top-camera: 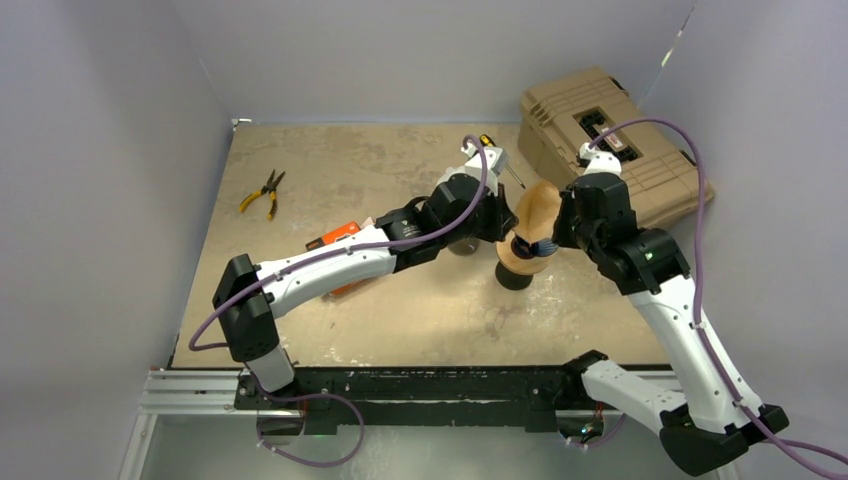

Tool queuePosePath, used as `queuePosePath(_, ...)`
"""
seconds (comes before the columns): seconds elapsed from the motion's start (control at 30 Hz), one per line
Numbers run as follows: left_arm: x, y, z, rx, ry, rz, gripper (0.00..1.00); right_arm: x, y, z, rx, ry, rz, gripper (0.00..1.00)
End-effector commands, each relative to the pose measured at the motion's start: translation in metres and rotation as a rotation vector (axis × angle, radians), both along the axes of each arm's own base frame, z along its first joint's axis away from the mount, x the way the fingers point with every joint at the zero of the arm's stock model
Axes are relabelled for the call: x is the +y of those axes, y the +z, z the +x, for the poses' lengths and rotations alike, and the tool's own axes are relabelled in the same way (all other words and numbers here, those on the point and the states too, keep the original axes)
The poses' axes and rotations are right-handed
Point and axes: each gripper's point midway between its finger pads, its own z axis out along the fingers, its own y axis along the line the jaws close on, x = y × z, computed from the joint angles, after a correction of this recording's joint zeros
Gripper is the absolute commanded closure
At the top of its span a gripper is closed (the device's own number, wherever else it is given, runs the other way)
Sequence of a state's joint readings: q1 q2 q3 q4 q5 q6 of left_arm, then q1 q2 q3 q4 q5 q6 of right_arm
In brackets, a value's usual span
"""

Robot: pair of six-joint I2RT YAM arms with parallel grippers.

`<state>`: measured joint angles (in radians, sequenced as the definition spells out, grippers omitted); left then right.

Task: Place the coffee filter in the dripper
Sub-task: Place the coffee filter in the coffee dripper.

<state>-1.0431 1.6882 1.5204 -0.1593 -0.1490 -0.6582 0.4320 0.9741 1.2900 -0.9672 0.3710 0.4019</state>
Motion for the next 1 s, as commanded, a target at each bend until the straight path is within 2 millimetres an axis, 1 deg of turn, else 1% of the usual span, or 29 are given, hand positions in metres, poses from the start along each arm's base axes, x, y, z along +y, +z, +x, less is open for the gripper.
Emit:
queuePosePath(0.0,-0.016,0.025,-0.007,-0.048,-0.09,-0.054,1.0,0.026,0.014,0.004,-0.046,0.104,0.098,0.86)
queuePosePath(0.03,-0.02,0.024,-0.009,-0.042,-0.106,-0.06,1.0,0.035,0.021,0.006,-0.071,0.137,0.143,0.76)
queuePosePath(0.07,-0.023,0.024,-0.01,-0.034,-0.117,-0.063,1.0,0.043,0.028,0.006,-0.089,0.161,0.185,0.7)
queuePosePath(0.1,-0.025,0.02,-0.011,-0.023,-0.125,-0.051,1.0,0.049,0.035,0.007,-0.106,0.176,0.215,0.65)
queuePosePath(0.13,-0.026,0.022,-0.011,-0.021,-0.126,-0.049,1.0,0.053,0.039,0.008,-0.119,0.188,0.236,0.61)
queuePosePath(0.17,-0.026,0.02,-0.011,-0.018,-0.128,-0.043,1.0,0.056,0.043,0.009,-0.128,0.197,0.25,0.58)
queuePosePath(0.2,-0.027,0.021,-0.011,-0.018,-0.127,-0.047,1.0,0.058,0.046,0.011,-0.135,0.199,0.258,0.55)
queuePosePath(0.27,-0.027,0.02,-0.012,-0.012,-0.131,-0.049,1.0,0.061,0.049,0.013,-0.151,0.214,0.271,0.43)
queuePosePath(0.33,-0.027,0.021,-0.013,-0.009,-0.132,-0.052,1.0,0.064,0.048,0.015,-0.153,0.22,0.275,0.34)
queuePosePath(0.37,-0.027,0.022,-0.013,-0.011,-0.132,-0.055,1.0,0.064,0.045,0.016,-0.147,0.219,0.271,0.32)
queuePosePath(0.43,-0.026,0.025,-0.014,-0.013,-0.129,-0.063,1.0,0.061,0.037,0.019,-0.13,0.199,0.256,0.33)
queuePosePath(0.5,-0.024,0.027,-0.013,-0.014,-0.118,-0.069,1.0,0.056,0.029,0.02,-0.113,0.169,0.232,0.37)
queuePosePath(0.6,-0.023,0.03,-0.014,-0.018,-0.117,-0.083,1.0,0.049,0.021,0.021,-0.107,0.14,0.204,0.54)
queuePosePath(0.63,-0.023,0.032,-0.014,-0.019,-0.12,-0.087,1.0,0.047,0.018,0.022,-0.103,0.132,0.194,0.57)
queuePosePath(0.77,-0.021,0.034,-0.015,-0.022,-0.119,-0.094,1.0,0.043,0.007,0.024,-0.081,0.115,0.162,0.62)
queuePosePath(0.83,-0.02,0.035,-0.015,-0.024,-0.115,-0.095,1.0,0.041,0.004,0.024,-0.075,0.107,0.152,0.71)
queuePosePath(0.97,-0.017,0.033,-0.012,-0.025,-0.097,-0.081,1.0,0.03,0.0,0.023,-0.065,0.069,0.108,0.8)
